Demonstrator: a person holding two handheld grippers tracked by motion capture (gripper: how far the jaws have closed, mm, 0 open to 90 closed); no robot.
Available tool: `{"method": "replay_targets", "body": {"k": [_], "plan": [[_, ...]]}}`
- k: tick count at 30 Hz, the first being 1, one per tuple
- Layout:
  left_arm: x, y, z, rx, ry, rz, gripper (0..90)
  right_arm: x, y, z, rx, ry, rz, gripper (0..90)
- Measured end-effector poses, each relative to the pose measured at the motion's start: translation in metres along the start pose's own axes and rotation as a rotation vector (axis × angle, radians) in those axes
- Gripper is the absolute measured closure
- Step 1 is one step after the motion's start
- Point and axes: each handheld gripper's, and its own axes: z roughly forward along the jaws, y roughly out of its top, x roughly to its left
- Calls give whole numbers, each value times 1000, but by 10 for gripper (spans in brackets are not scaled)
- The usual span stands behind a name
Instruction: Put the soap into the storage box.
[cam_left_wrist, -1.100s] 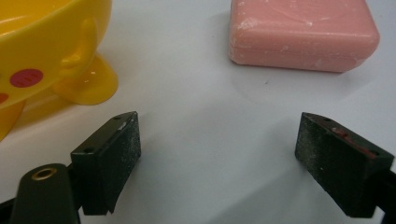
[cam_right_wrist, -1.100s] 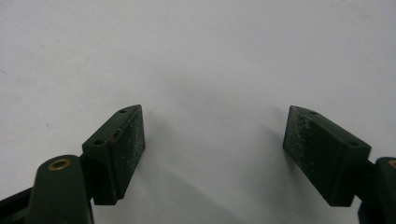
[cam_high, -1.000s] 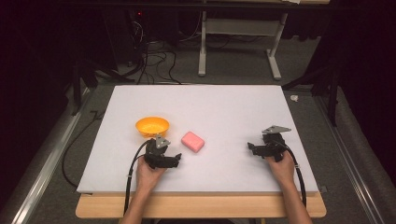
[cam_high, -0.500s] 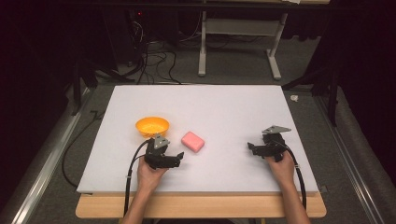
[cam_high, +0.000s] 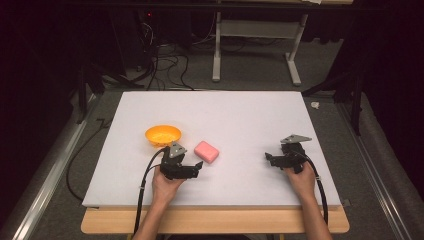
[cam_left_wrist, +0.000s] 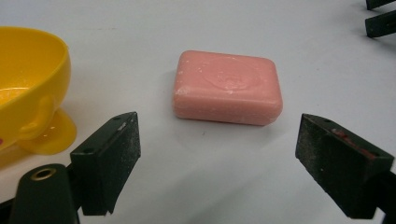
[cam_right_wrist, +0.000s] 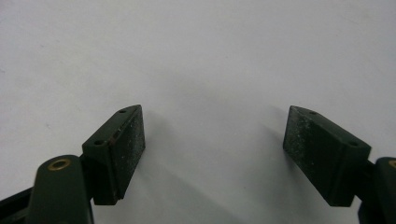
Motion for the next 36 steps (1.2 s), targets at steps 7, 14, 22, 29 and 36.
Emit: {"method": "replay_targets", "body": {"k": [7, 14, 22, 29, 36], "plan": [[-5, 10, 7, 2, -8, 12, 134, 0, 0, 0, 0, 0, 0, 216], [-8, 16, 14, 5, -17, 8, 112, 0, 0, 0, -2, 0, 0, 216], [-12, 27, 21, -2, -7, 31, 79, 0, 0, 0, 0, 0, 2, 216], [-15, 35, 32, -2, -7, 36, 57, 0, 0, 0, -2, 0, 2, 216], [-11, 34, 43, 14, -2, 3, 16, 0, 0, 0, -3, 0, 0, 216]]}}
